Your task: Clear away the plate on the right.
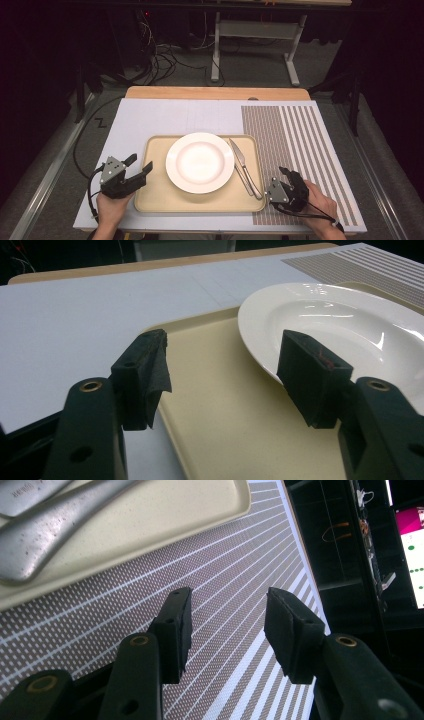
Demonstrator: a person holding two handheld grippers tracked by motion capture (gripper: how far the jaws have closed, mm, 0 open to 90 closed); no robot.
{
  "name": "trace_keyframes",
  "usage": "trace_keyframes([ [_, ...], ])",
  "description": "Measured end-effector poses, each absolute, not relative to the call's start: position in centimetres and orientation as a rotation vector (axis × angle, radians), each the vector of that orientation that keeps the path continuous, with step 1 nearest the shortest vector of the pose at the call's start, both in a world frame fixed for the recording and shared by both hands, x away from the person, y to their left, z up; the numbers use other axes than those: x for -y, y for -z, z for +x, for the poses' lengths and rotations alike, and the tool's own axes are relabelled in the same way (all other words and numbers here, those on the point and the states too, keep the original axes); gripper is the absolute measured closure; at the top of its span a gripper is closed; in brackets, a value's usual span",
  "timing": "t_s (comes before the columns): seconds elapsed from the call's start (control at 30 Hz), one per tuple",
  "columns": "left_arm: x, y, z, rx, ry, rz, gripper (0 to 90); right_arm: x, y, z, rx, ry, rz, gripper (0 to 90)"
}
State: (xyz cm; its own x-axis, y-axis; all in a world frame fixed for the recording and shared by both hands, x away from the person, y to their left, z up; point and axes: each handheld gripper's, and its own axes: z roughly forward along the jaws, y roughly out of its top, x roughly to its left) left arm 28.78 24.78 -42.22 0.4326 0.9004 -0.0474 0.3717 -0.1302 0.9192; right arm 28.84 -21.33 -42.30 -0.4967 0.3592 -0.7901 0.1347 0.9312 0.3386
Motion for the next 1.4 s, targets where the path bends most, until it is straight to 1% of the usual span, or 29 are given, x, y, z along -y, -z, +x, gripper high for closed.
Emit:
trace_keyframes([
  [0.73, -24.8, 42.2, 28.8, -1.114, -0.678, 1.708, 37.3, 23.1, 42.7, 28.7, -2.091, -0.302, 0.426, 52.9],
  [1.4, -24.9, 42.1, 28.7, -1.114, -0.679, 1.698, 37.3, 25.4, 42.3, 28.9, -2.085, -0.501, 0.616, 48.3],
])
